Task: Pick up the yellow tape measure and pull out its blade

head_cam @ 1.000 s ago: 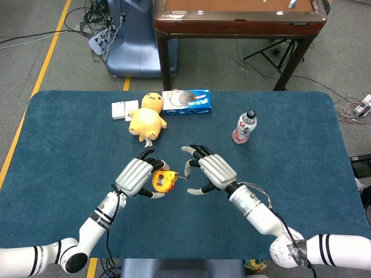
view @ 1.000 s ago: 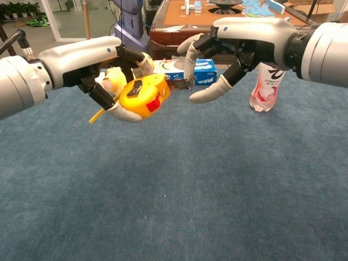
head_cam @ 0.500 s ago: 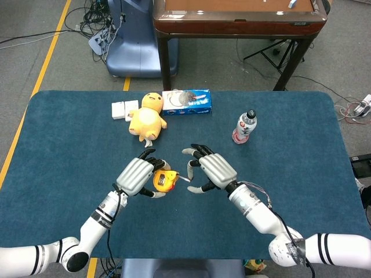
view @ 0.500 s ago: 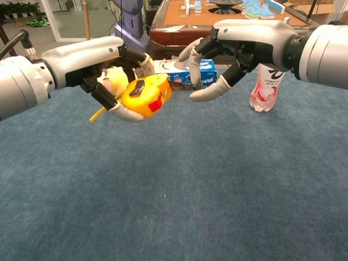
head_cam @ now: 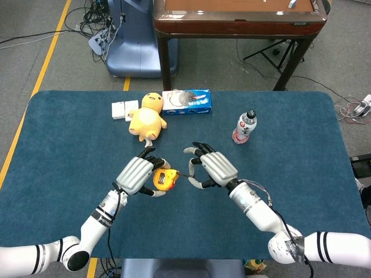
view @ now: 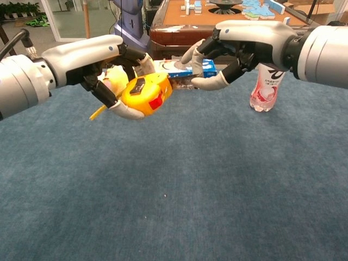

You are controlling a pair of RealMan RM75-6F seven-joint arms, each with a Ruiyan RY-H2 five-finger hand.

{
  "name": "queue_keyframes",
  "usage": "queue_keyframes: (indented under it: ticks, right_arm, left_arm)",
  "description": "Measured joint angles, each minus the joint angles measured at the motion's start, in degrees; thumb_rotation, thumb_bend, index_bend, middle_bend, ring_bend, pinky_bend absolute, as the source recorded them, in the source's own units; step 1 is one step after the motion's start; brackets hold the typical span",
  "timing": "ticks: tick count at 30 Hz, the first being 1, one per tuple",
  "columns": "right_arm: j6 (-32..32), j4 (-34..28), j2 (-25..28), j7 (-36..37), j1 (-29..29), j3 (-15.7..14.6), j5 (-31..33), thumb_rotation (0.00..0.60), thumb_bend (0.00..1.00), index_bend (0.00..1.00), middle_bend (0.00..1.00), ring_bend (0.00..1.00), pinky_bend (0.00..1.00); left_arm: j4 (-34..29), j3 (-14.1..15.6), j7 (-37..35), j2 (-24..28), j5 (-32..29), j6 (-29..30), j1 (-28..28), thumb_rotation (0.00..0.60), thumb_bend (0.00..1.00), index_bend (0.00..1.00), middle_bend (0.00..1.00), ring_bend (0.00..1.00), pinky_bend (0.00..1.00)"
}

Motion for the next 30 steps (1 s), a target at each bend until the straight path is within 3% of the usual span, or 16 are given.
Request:
queue_keyframes:
  ticks: [5, 13, 22, 30]
  right_arm:
    - [0.32, 0.09, 0.2, 0.61, -0.26, 0.2, -0.19, 0.6, 0.55, 0.64, 0.2, 0.0, 0.0]
    - [0.96, -1.5, 3.51, 1.73, -1.8, -0.09, -1.91, 0.6, 0.56, 0.65, 0.21, 0.0, 0.0]
    - [1.01, -5.49, 12.62, 7.34, -5.41, -0.6, -6.28, 0.6, 0.56, 0.66, 0.22, 0.0, 0.0]
    - [1.4, -9.0, 22.27, 16.2, -9.94, -0.72, -12.71, 0.6, 0.56, 0.66, 0.23, 0.0, 0.0]
  left_arm:
    - [0.32, 0.2, -0.13, 0.39, 0.08, -0.06, 0.15, 0.6, 0.12, 0.55, 0.58, 0.37, 0.09]
    - [2.4, 1.46, -0.76, 2.34, 0.53, -0.76, 0.88, 0.6, 0.12, 0.55, 0.58, 0.37, 0.09]
    - [6.09, 4.26, -4.77, 5.68, 1.73, -3.87, 2.03, 0.6, 0.12, 0.55, 0.58, 0.37, 0.07]
    - [10.67, 6.5, -14.67, 8.66, 6.21, -5.98, 3.06, 0.6, 0.12, 0.56, 0.58, 0.37, 0.06]
